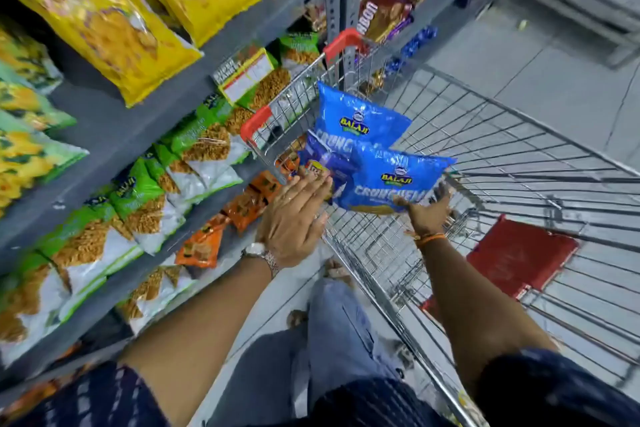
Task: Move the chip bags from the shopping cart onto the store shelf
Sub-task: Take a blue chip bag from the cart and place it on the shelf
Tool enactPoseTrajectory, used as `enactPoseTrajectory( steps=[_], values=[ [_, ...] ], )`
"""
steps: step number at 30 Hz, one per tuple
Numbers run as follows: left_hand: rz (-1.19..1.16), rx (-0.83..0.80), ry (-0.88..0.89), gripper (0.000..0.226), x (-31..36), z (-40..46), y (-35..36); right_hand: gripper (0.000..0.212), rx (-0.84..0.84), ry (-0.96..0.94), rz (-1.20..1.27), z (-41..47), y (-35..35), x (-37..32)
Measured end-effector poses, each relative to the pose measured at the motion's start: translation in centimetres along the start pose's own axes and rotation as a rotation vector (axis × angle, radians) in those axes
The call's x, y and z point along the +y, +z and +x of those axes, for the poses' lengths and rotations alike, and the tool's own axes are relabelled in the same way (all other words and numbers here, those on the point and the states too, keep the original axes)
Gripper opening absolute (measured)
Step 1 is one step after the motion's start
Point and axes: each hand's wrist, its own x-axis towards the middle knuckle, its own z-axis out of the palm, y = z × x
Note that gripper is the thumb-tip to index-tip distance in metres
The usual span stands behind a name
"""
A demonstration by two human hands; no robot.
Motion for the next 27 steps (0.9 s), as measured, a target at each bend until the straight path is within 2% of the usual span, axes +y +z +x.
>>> enactPoseTrajectory(
  steps=[4, 7, 11, 15, 17, 19, 21, 24, 27],
  values=[
    [0.018, 0.122, 0.032, 0.053, -0.6, 0.4, 1.5, 0.091, -0.286, -0.077, -0.055, 4.5, -0.2, 2.8],
    [0.034, 0.213, 0.076, 0.044, -0.9, 0.7, 2.2, 0.072, -0.405, -0.055, -0.003, 5.6, 0.2, 2.8],
    [0.030, 0.273, 0.128, 0.040, -1.2, 1.0, 2.2, 0.084, -0.427, -0.014, 0.036, 6.1, 0.5, 3.1],
    [0.048, 0.239, 0.120, 0.041, -1.2, 1.0, 1.7, 0.053, -0.423, -0.032, -0.037, 5.3, -0.3, 2.5],
    [0.057, 0.201, 0.107, 0.040, -1.2, 1.0, 1.5, 0.048, -0.391, 0.000, -0.052, 4.7, -1.1, 1.6],
    [0.074, 0.146, 0.097, 0.040, -1.2, 0.9, 1.2, 0.055, -0.345, 0.032, -0.027, 4.4, -2.0, 0.9],
    [0.109, 0.072, 0.083, 0.043, -1.1, 0.8, 0.6, 0.060, -0.301, 0.033, -0.001, 2.8, -2.8, -1.9],
    [0.200, -0.024, 0.072, 0.049, -0.8, 0.9, -0.7, 0.040, -0.303, -0.084, 0.055, 0.5, -2.9, -7.5],
    [0.217, 0.047, 0.047, 0.037, -0.4, 1.2, -3.8, 0.037, -0.334, -0.206, 0.077, -2.5, -2.5, -14.6]
  ],
)
